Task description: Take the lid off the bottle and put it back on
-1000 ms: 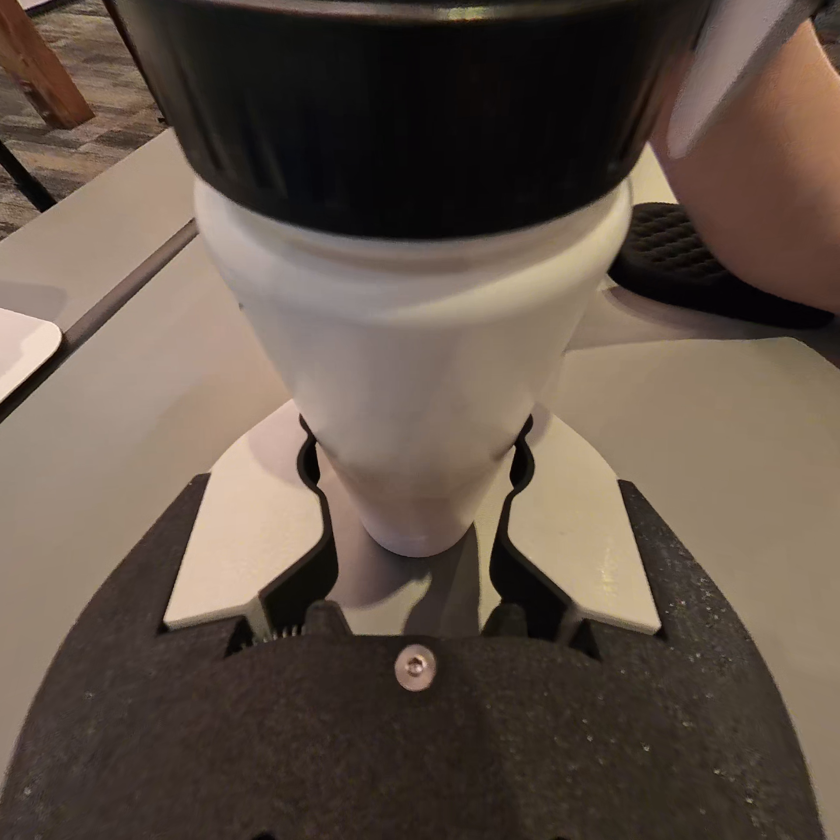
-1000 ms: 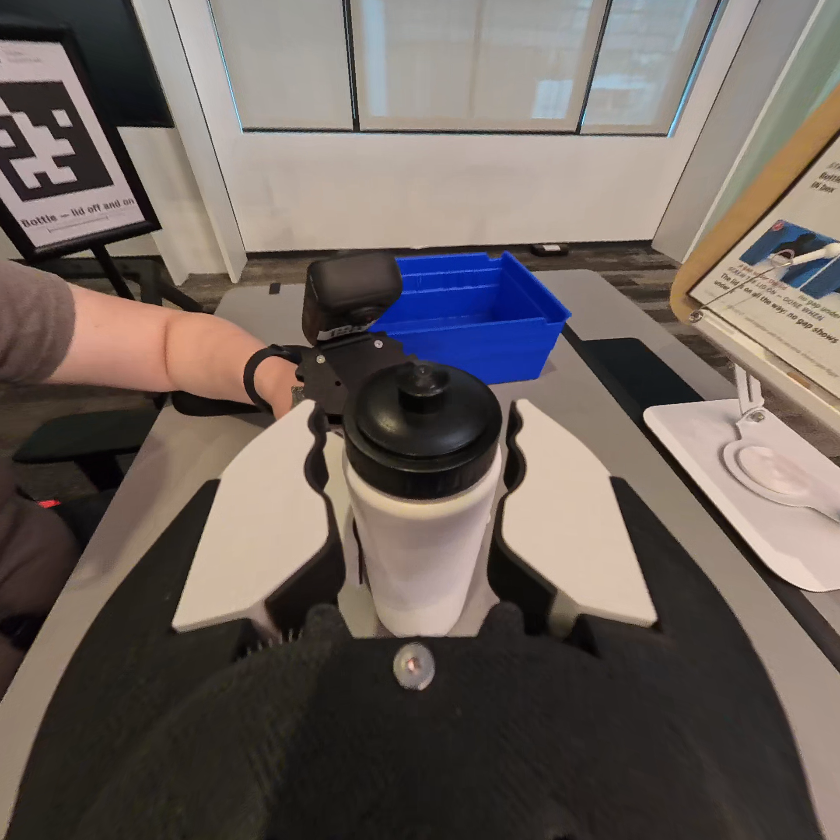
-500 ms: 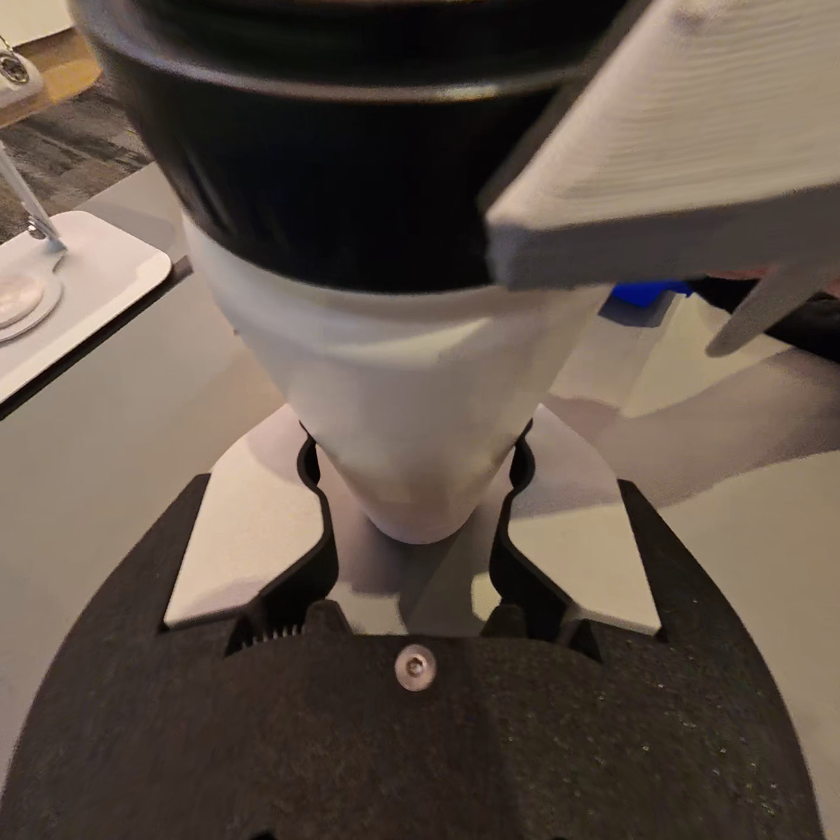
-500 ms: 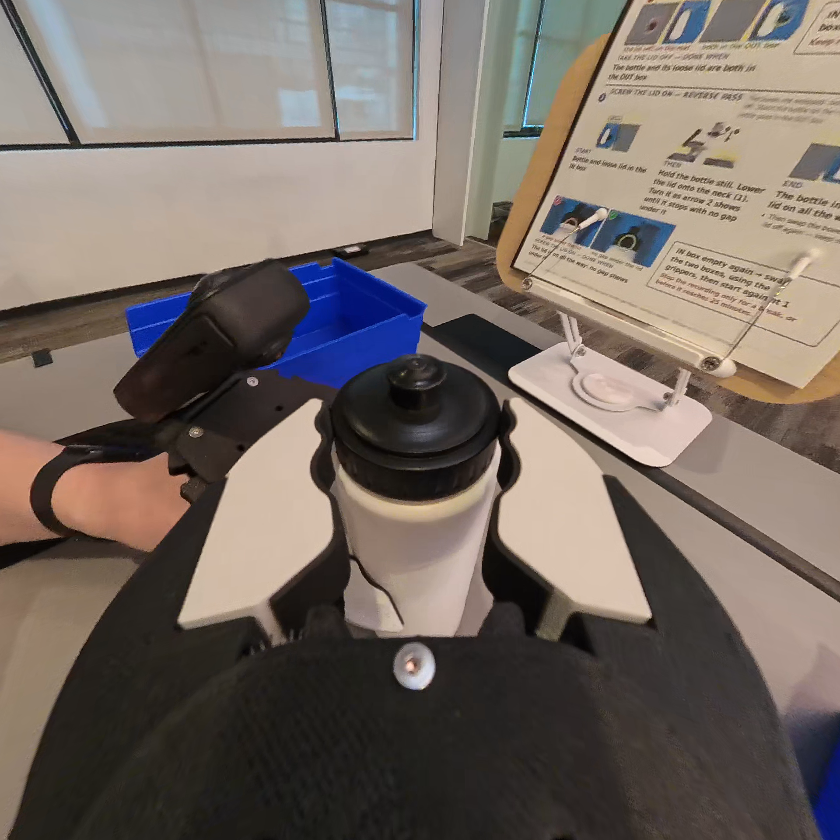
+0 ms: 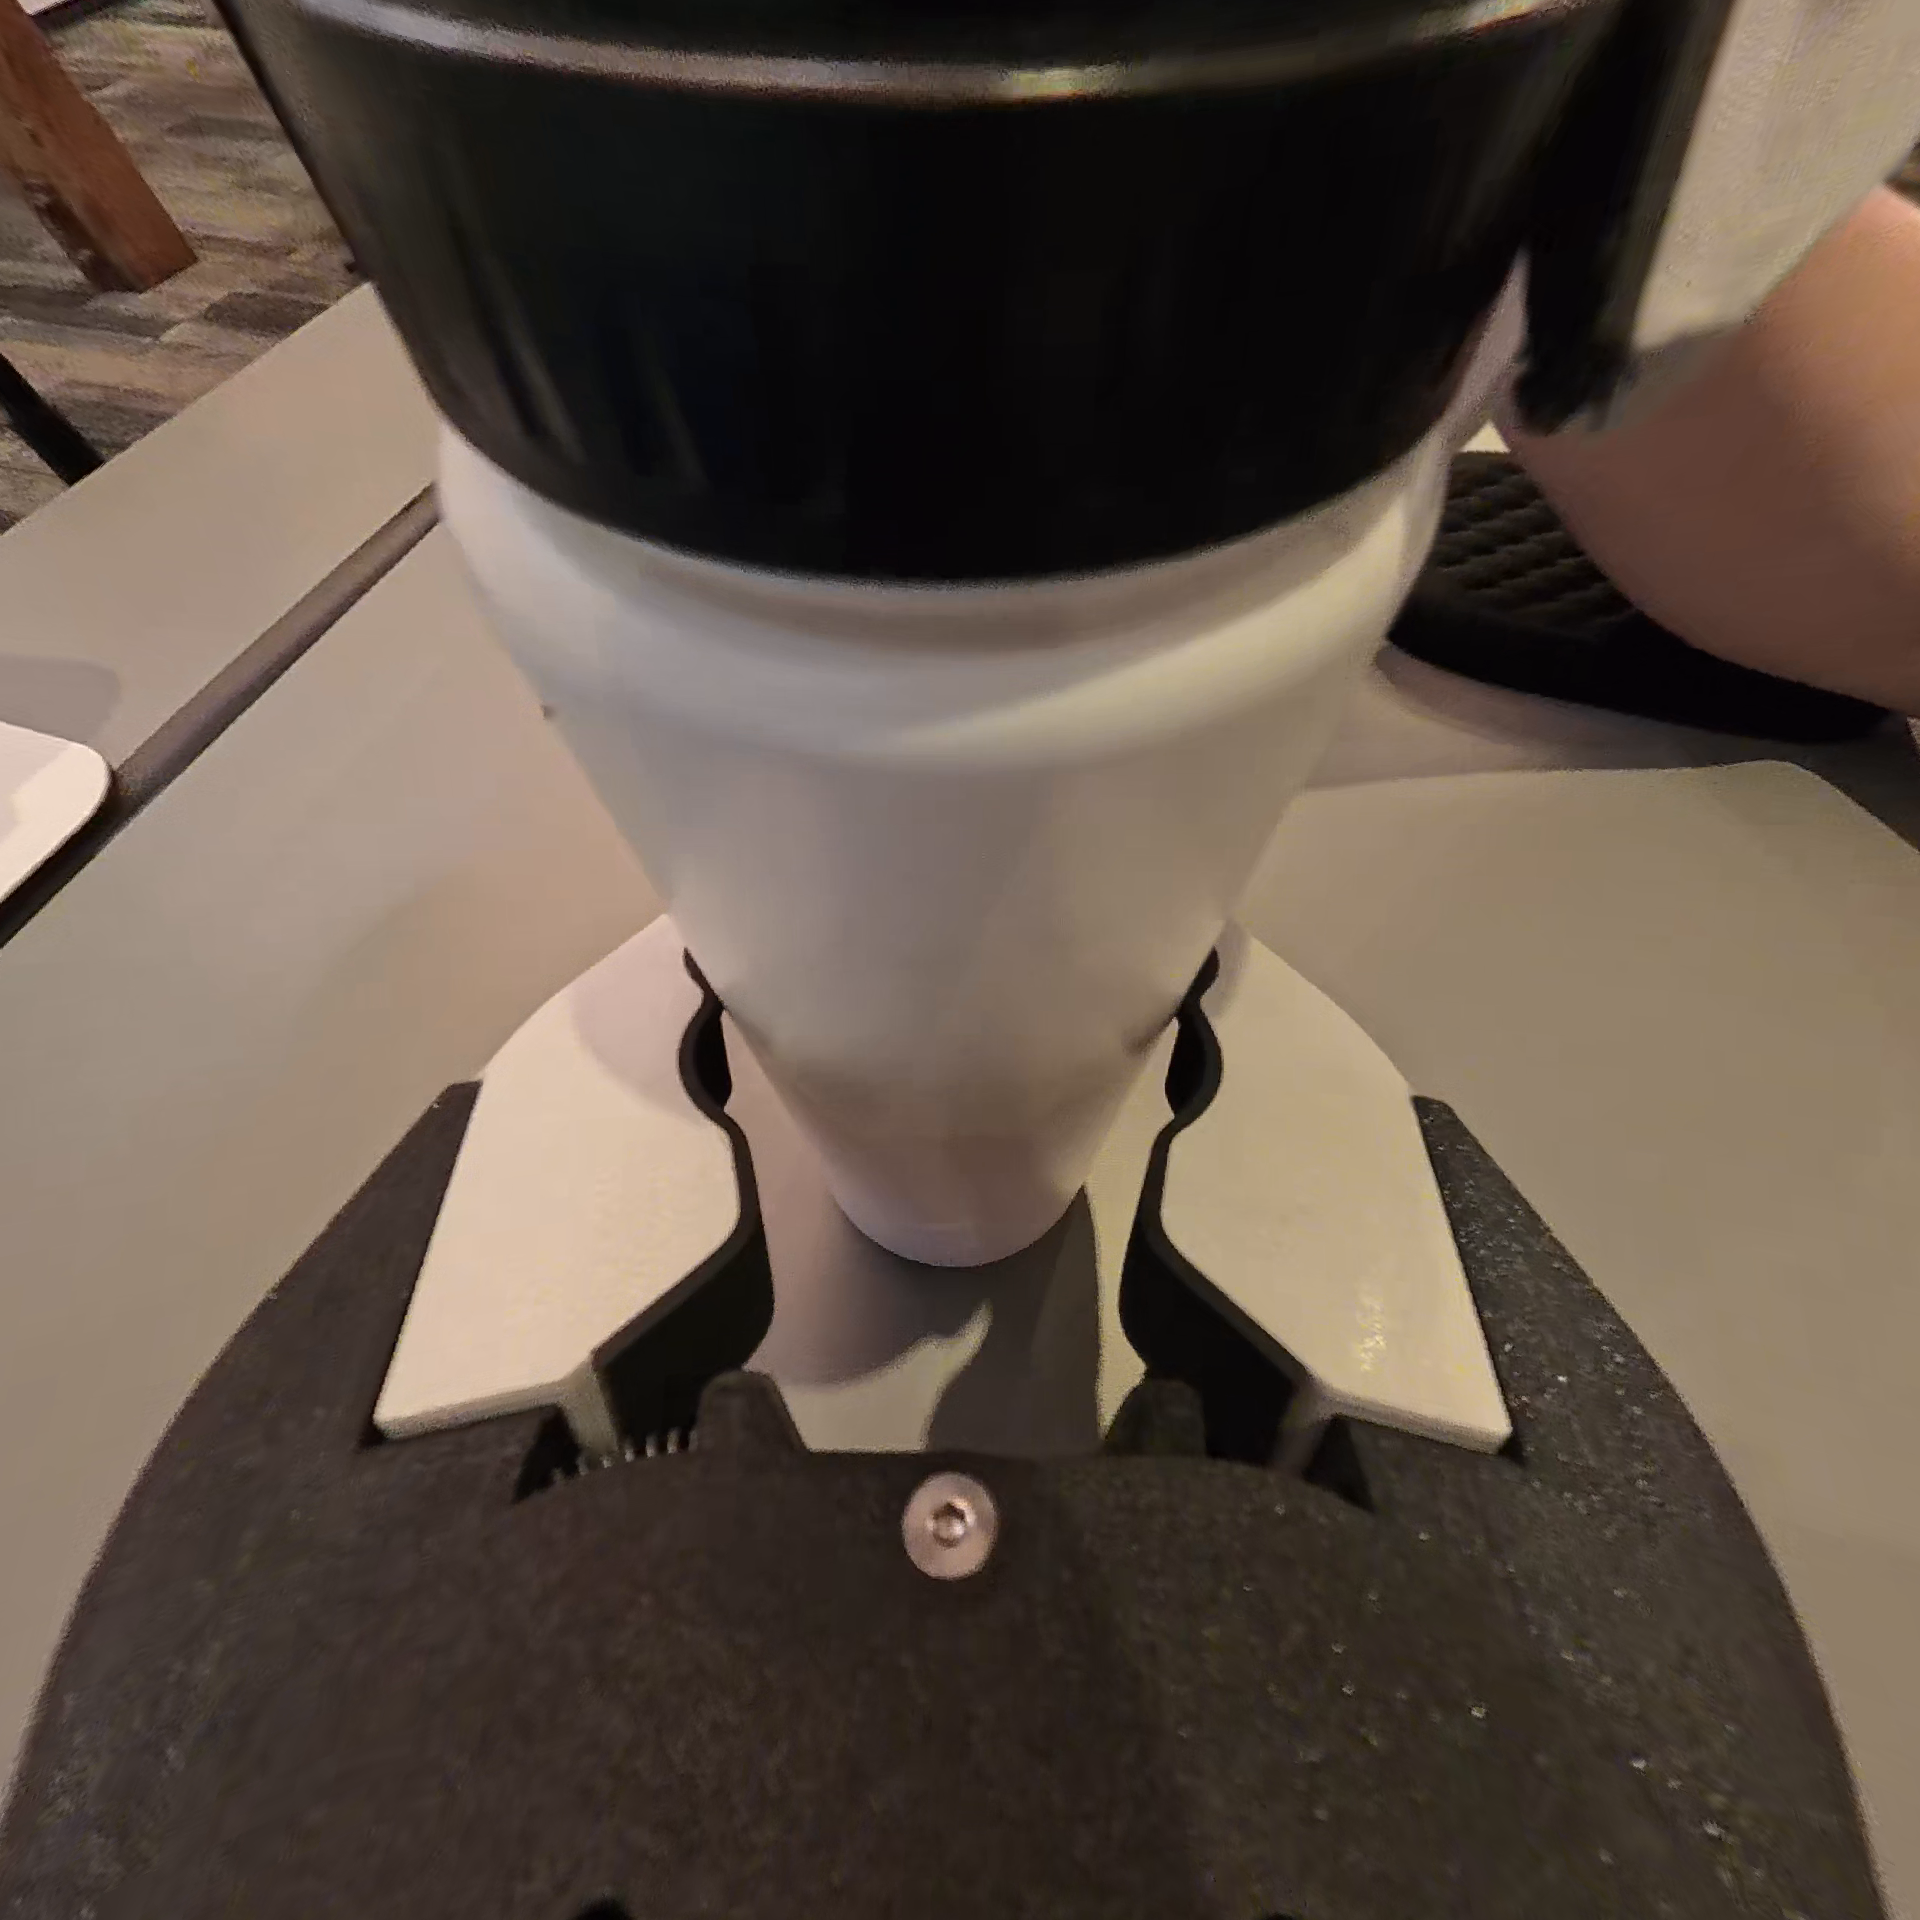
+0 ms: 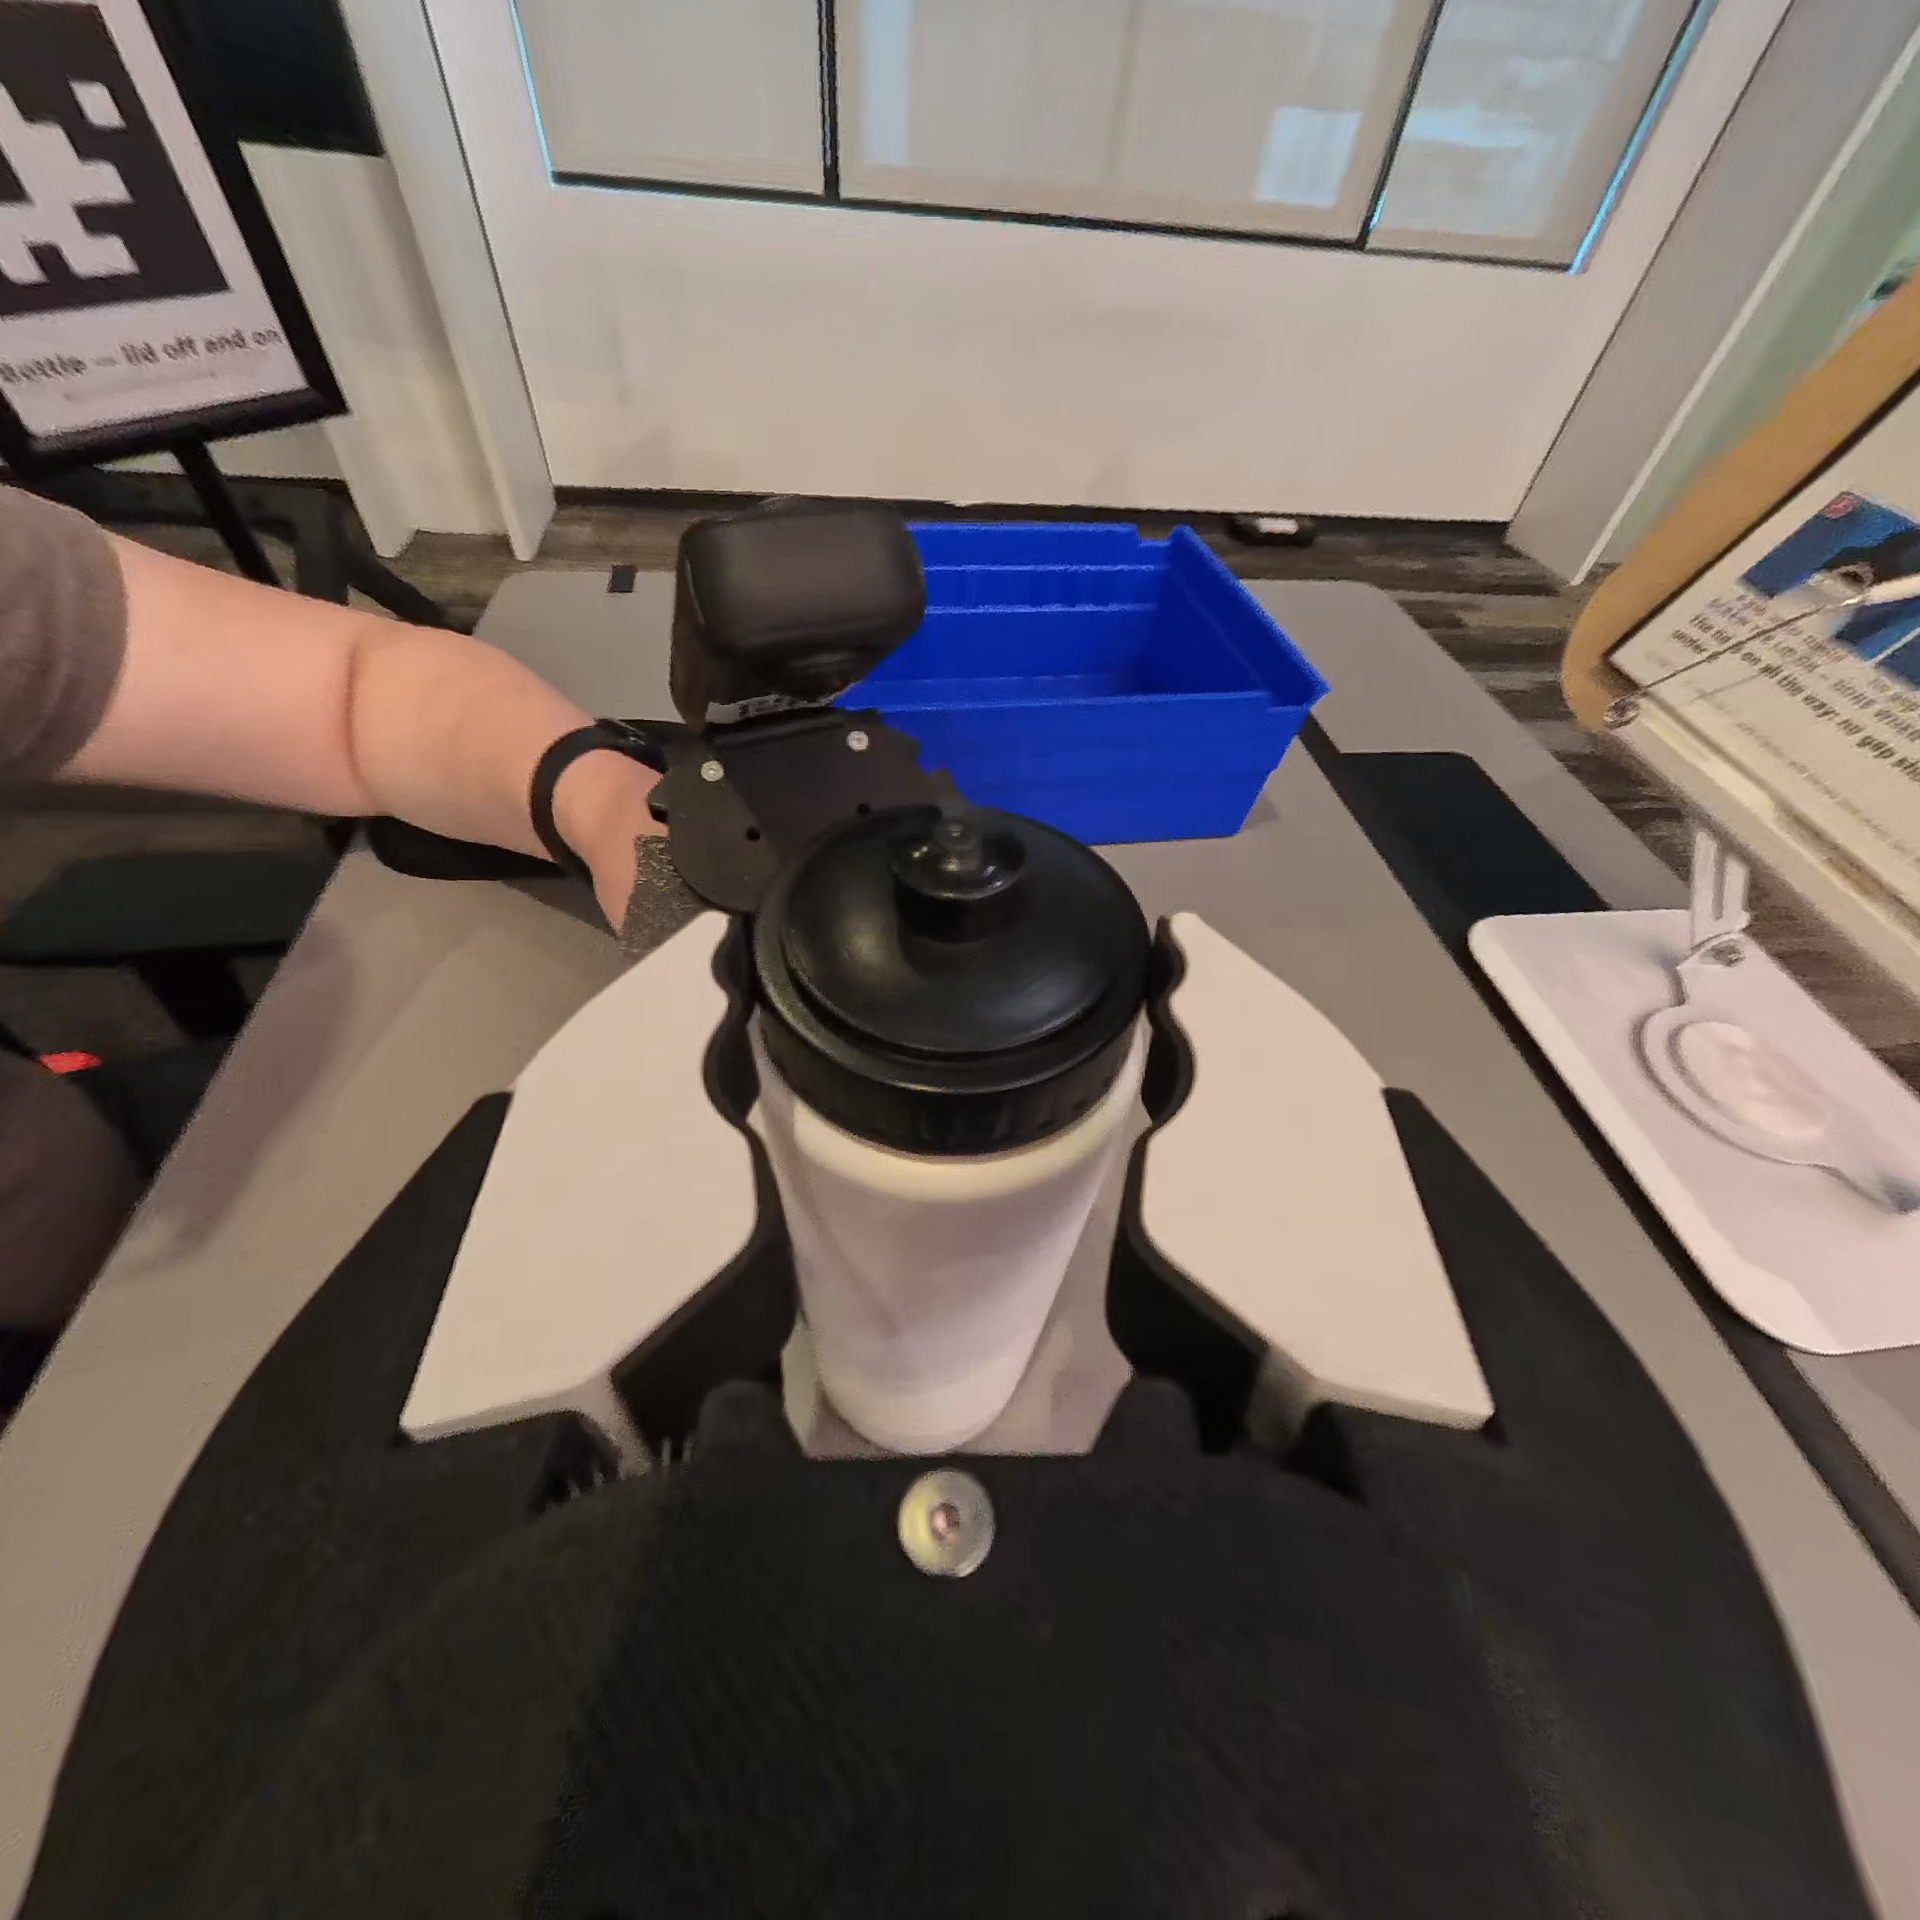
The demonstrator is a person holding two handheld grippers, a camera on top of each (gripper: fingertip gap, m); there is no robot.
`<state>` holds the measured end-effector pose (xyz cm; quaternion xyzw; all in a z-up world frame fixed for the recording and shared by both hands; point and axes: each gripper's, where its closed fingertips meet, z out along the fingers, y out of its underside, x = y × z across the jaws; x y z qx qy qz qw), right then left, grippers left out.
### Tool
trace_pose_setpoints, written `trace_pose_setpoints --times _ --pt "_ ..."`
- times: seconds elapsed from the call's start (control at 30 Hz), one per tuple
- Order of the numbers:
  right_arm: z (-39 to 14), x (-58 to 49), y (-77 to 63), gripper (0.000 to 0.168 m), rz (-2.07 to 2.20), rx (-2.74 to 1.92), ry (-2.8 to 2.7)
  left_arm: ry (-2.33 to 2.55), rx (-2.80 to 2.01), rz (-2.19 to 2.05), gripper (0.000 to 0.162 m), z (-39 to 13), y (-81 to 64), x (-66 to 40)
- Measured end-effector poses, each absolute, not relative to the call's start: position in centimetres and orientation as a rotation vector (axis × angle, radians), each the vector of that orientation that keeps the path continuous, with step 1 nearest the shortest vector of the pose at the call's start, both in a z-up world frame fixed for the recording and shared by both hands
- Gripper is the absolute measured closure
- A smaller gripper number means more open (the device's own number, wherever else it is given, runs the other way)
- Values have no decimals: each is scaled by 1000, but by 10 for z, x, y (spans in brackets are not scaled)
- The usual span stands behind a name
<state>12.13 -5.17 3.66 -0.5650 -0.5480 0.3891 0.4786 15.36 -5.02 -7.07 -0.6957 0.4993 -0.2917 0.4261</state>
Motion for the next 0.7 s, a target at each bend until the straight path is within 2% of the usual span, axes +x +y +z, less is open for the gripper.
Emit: trace_pose_setpoints --times 0.4,0.7 --pt "36 106 -24 93 622 -1600 -868 1018 -1884 -543 79 -71 -25 132" --pt "45 127 -37 86 920 -1462 -1207 1116 -1817 -647 78 -71 -32 140"
